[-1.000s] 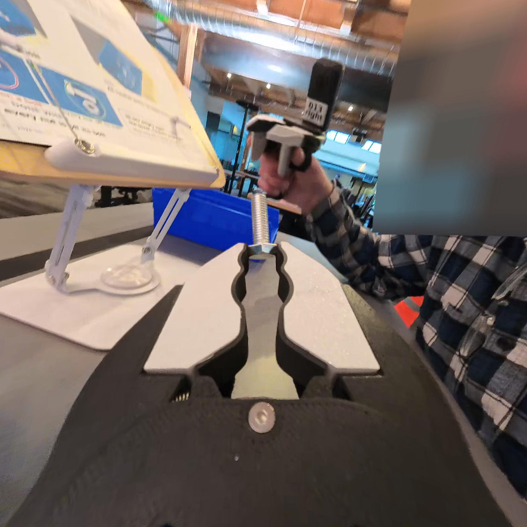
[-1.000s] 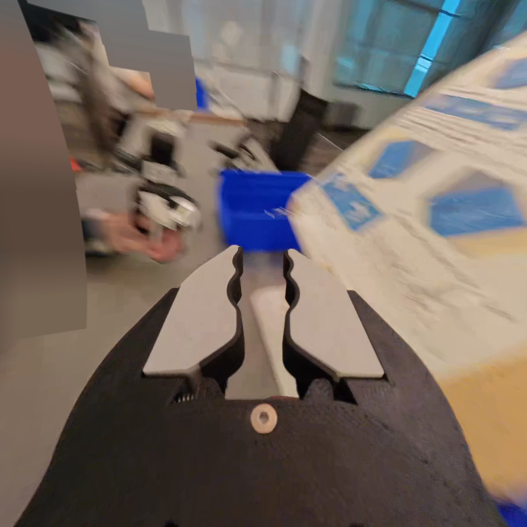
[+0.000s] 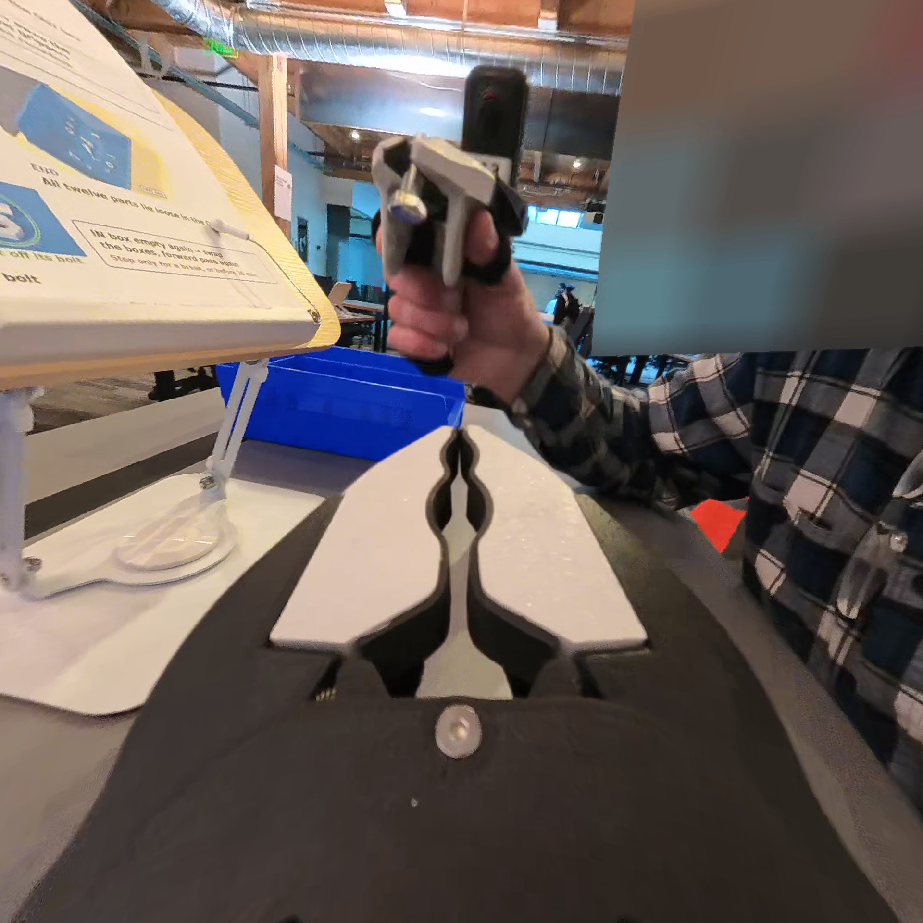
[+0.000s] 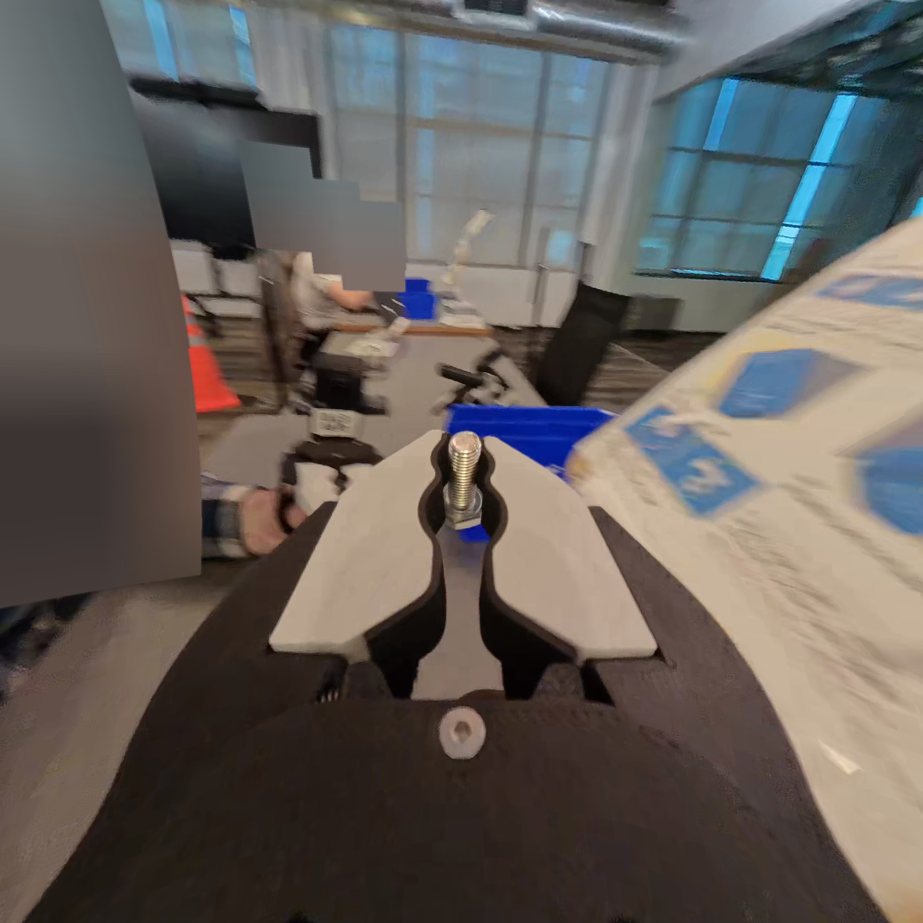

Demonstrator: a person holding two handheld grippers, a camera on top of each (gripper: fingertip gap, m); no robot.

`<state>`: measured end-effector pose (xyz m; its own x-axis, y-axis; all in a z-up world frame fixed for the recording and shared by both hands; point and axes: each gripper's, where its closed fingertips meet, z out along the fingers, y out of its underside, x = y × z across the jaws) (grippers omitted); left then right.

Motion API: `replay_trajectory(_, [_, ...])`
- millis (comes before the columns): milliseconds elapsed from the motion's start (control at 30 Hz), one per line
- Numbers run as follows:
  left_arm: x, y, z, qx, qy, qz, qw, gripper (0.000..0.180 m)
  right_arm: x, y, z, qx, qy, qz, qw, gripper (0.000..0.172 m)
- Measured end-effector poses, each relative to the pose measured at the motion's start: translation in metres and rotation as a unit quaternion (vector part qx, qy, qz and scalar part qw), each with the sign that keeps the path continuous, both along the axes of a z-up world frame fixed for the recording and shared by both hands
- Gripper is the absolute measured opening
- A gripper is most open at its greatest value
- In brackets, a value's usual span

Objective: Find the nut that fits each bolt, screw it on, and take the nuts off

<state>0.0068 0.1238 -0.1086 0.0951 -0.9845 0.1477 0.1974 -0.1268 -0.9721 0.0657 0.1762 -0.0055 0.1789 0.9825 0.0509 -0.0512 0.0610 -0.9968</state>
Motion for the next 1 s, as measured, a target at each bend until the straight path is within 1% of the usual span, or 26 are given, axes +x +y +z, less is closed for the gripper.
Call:
replay_trajectory(67, [0.0, 0.002, -0.002, -0.003, 0.008, 0.007, 1.0, 0.0, 0.049, 0.03, 0.009, 0.029, -0.046, -0.096, 0.994, 0.01])
replay_trajectory(167, [0.004, 0.003, -0.008, 0.002, 0.028, 0.012, 1.0, 0.0, 0.136, 0.073, 0.013, 0.049, -0.085, -0.253, 0.963, 0.01])
replay_trajectory(233, [0.009, 0.003, -0.013, 0.006, 0.042, 0.013, 0.999, 0.0, 0.187, 0.096, -0.002, 0.044, -0.135, -0.333, 0.932, 0.01])
replay_trajectory(300, [0.014, 0.004, -0.021, 0.009, 0.066, 0.015, 0.998, 0.0, 0.228, 0.116, -0.028, 0.005, -0.18, -0.377, 0.909, 0.01])
replay_trajectory(400, [0.019, 0.005, -0.028, 0.013, 0.084, 0.017, 0.996, 0.0, 0.268, 0.136, -0.076, -0.082, -0.232, -0.398, 0.884, 0.01])
replay_trajectory(467, [0.02, 0.005, -0.029, 0.013, 0.089, 0.018, 0.996, 0.0, 0.289, 0.146, -0.113, -0.131, -0.283, -0.41, 0.857, 0.01])
replay_trajectory(500, [0.019, 0.005, -0.029, 0.013, 0.089, 0.019, 0.996, 0.0, 0.298, 0.152, -0.127, -0.145, -0.294, -0.421, 0.846, 0.01])
replay_trajectory(567, [0.017, 0.006, -0.029, 0.012, 0.087, 0.021, 0.996, 0.0, 0.307, 0.157, -0.153, -0.184, -0.312, -0.419, 0.833, 0.01])
replay_trajectory(667, [0.014, 0.007, -0.028, 0.009, 0.083, 0.022, 0.996, 0.0, 0.316, 0.159, -0.182, -0.211, -0.352, -0.422, 0.808, 0.011])
replay_trajectory(767, [0.012, 0.007, -0.027, 0.011, 0.083, 0.023, 0.996, 0.0, 0.317, 0.16, -0.193, -0.232, -0.352, -0.417, 0.805, 0.011])
replay_trajectory(800, [0.012, 0.007, -0.027, 0.01, 0.082, 0.023, 0.996, 0.0, 0.317, 0.159, -0.196, -0.237, -0.356, -0.415, 0.803, 0.015])
replay_trajectory(833, [0.012, 0.007, -0.027, 0.011, 0.082, 0.023, 0.996, 0.0, 0.317, 0.16, -0.196, -0.238, -0.354, -0.418, 0.802, 0.027])
replay_trajectory(867, [0.012, 0.007, -0.027, 0.011, 0.082, 0.023, 0.996, 0.0, 0.318, 0.162, -0.195, -0.238, -0.349, -0.423, 0.801, 0.035])
replay_trajectory(933, [0.013, 0.007, -0.028, 0.012, 0.084, 0.024, 0.996, 0.0, 0.319, 0.162, -0.191, -0.232, -0.349, -0.429, 0.801, 0.034])
replay_trajectory(1000, [0.013, 0.009, -0.028, 0.014, 0.087, 0.031, 0.996, 0.002, 0.318, 0.163, -0.179, -0.215, -0.339, -0.438, 0.804, 0.034])
